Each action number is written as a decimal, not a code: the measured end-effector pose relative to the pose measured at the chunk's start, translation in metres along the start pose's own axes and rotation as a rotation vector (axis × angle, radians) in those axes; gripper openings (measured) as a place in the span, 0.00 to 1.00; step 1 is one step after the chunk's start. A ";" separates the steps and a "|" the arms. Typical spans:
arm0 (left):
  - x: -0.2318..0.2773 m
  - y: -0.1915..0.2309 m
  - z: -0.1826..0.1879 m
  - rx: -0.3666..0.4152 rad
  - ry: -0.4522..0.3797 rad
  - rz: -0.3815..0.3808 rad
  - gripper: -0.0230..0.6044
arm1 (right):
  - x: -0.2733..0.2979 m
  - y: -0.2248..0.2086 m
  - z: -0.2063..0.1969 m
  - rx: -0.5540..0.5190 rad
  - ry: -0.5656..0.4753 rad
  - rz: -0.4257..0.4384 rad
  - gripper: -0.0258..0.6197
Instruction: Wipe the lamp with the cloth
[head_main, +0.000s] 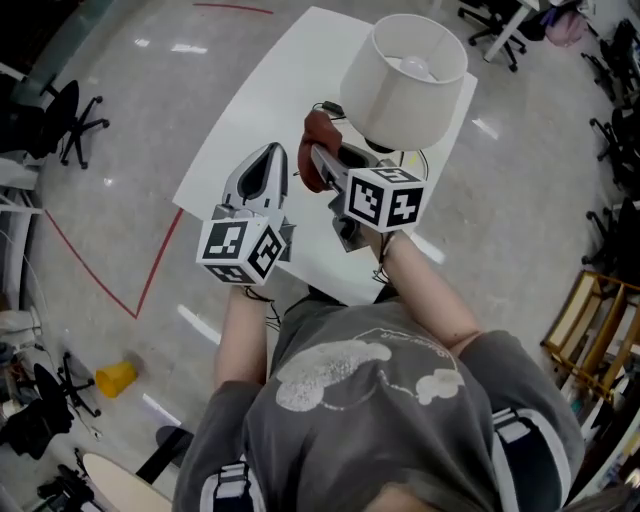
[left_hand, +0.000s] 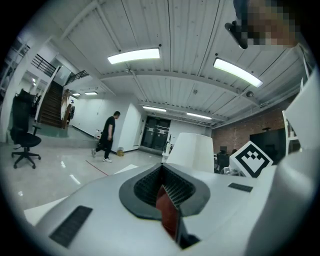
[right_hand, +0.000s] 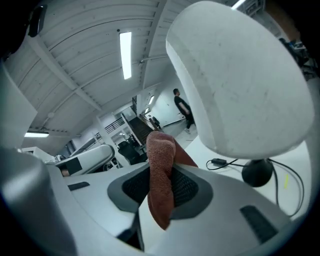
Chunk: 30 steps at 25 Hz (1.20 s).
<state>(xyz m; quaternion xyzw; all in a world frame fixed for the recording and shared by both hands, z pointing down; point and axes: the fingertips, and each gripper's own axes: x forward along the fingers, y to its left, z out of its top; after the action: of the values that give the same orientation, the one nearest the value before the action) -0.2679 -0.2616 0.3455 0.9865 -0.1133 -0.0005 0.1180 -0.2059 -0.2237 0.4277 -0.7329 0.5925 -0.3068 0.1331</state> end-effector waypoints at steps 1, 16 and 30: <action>-0.001 -0.003 0.000 0.003 -0.009 0.035 0.05 | -0.001 0.002 -0.001 -0.013 0.018 0.035 0.18; -0.079 -0.015 -0.056 0.023 -0.114 0.477 0.05 | -0.024 0.035 -0.064 -0.189 0.215 0.494 0.18; -0.111 -0.112 -0.093 -0.003 -0.169 0.719 0.05 | -0.096 0.006 -0.075 -0.339 0.303 0.702 0.18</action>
<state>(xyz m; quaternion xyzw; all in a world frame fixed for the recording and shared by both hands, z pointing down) -0.3488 -0.1094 0.4065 0.8800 -0.4622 -0.0406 0.1022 -0.2664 -0.1213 0.4544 -0.4444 0.8614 -0.2453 0.0184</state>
